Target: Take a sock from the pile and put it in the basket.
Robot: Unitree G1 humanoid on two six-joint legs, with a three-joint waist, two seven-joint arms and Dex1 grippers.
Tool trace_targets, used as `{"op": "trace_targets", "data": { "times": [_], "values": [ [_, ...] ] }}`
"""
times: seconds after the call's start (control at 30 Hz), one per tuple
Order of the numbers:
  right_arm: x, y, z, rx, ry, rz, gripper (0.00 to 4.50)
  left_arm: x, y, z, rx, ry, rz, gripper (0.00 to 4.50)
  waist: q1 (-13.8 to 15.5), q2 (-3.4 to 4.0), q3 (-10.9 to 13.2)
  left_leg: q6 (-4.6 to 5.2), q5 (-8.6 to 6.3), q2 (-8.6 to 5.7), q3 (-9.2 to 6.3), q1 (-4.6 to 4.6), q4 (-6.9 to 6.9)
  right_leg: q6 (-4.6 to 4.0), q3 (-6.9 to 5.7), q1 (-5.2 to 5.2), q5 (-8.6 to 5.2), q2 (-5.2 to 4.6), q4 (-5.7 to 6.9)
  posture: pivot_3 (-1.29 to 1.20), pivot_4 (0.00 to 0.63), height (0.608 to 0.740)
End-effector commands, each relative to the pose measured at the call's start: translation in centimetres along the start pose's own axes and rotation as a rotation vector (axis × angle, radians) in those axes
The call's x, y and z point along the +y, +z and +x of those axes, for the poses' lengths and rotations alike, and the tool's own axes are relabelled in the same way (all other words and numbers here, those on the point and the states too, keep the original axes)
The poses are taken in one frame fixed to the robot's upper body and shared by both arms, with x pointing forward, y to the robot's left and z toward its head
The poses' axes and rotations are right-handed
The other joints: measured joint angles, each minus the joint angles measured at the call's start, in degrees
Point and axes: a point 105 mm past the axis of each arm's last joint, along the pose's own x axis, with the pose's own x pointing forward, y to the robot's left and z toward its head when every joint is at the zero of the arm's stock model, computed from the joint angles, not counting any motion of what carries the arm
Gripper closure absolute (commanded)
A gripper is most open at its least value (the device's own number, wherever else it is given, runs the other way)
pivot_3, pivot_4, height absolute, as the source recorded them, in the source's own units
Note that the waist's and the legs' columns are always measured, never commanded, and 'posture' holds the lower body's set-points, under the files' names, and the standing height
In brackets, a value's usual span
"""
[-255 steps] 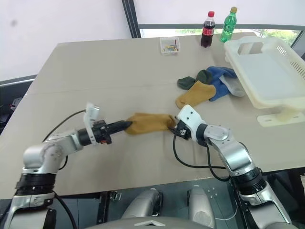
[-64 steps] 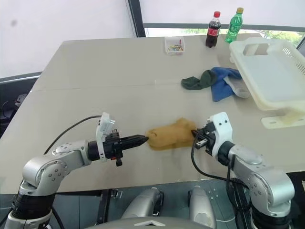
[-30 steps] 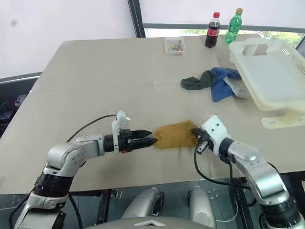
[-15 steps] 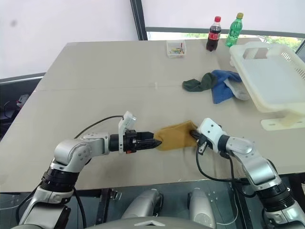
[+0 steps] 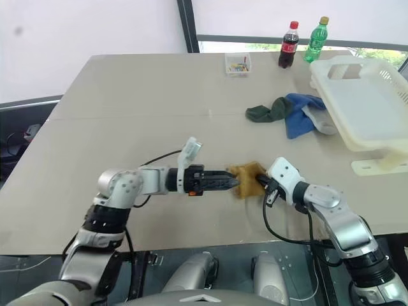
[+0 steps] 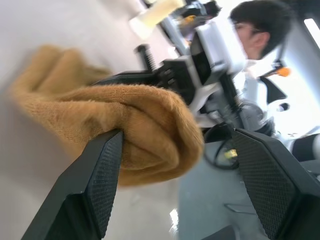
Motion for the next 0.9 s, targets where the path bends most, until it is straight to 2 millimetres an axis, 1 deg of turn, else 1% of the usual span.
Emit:
{"op": "trace_targets", "data": {
  "times": [0.03,0.2,0.27,0.3,0.37,0.4,0.53,0.6,0.63,0.73,0.8,0.9],
  "values": [
    [-0.5,-0.6,-0.6,0.023,-0.035,0.046,4.46,-0.2,0.6,1.4,0.002,-0.053,0.023,0.80,0.0,0.01,0.0,0.00,0.00,0.00,0.00,0.00,0.00,0.00,0.00,0.00,0.00,0.00,0.00,0.00,0.150,0.740],
    [-0.6,0.2,-1.1,-0.012,-0.063,0.089,4.46,-0.1,0.7,3.9,0.009,-0.102,0.020,0.80,0.4,0.00,0.0,0.00,0.00,-0.02,0.00,-0.04,-0.01,0.00,0.00,-0.01,0.00,-0.01,-0.04,0.00,0.150,0.740],
    [-0.7,0.4,-1.3,-0.016,-0.077,0.098,4.46,-0.1,0.8,4.3,0.006,-0.110,0.015,0.80,0.5,0.00,0.0,0.01,0.00,-0.02,-0.02,-0.09,-0.01,0.00,-0.02,-0.04,0.00,-0.01,-0.05,0.00,0.150,0.740],
    [-0.8,0.4,-1.4,-0.011,-0.082,0.092,4.46,0.0,0.8,4.2,0.007,-0.103,0.018,0.80,0.5,0.01,0.0,0.01,-0.01,-0.02,-0.01,-0.09,-0.01,0.00,-0.01,-0.05,0.00,-0.01,-0.05,0.00,0.150,0.740],
    [-0.8,0.4,-1.5,-0.004,-0.087,0.084,4.46,0.2,0.9,3.4,-0.003,-0.085,0.022,0.80,0.4,0.02,0.0,0.01,-0.01,-0.01,-0.02,-0.10,-0.02,0.00,0.00,-0.08,0.00,0.00,-0.05,0.00,0.150,0.740],
    [-0.7,0.5,-1.6,-0.006,-0.088,0.083,4.46,0.3,1.0,2.6,-0.014,-0.075,0.020,0.80,0.3,0.02,0.0,0.01,-0.01,-0.01,-0.01,-0.10,-0.04,0.00,0.00,-0.09,0.00,0.00,-0.05,0.00,0.150,0.740],
    [-0.5,1.2,-1.6,-0.018,-0.085,0.062,4.46,-0.2,1.9,-2.4,-0.110,-0.034,0.016,0.80,-0.6,0.06,0.1,0.01,0.00,0.01,-0.01,-0.10,-0.09,0.00,0.04,-0.16,0.00,0.00,-0.03,0.00,0.150,0.740],
    [-0.4,1.4,-1.4,-0.018,-0.077,0.048,4.46,0.1,1.4,-4.4,-0.120,0.029,0.017,0.80,-0.6,0.08,0.1,0.01,0.00,0.02,0.02,-0.14,-0.12,0.00,0.09,-0.26,0.00,0.00,-0.02,0.00,0.150,0.740],
    [-0.3,1.4,-1.3,-0.018,-0.075,0.040,4.46,0.6,0.6,-5.1,-0.093,0.085,0.035,0.80,-0.6,0.08,0.1,0.01,0.00,0.02,0.02,-0.15,-0.12,0.00,0.08,-0.27,0.00,0.00,-0.02,0.00,0.150,0.740],
    [-0.3,1.9,-1.1,-0.030,-0.069,0.032,4.46,1.8,-2.1,-6.2,0.021,0.201,0.146,0.80,-0.3,0.10,0.1,0.01,-0.01,0.00,0.05,-0.15,-0.20,-0.01,0.12,-0.28,0.00,-0.03,-0.07,0.00,0.150,0.740],
    [-0.3,2.4,-1.0,-0.042,-0.059,0.025,4.46,2.1,-3.4,-6.1,0.079,0.213,0.209,0.80,0.1,0.11,0.1,0.01,-0.01,-0.02,0.05,-0.15,-0.20,-0.01,0.11,-0.31,0.00,-0.05,-0.11,0.00,0.150,0.740],
    [-0.4,2.8,-0.9,-0.050,-0.047,0.020,4.46,2.4,-4.4,-5.3,0.125,0.206,0.264,0.80,1.0,0.14,0.1,0.01,-0.01,-0.01,0.02,-0.16,-0.21,-0.02,0.08,-0.31,0.00,-0.06,-0.13,0.00,0.150,0.740]
  ]
}}
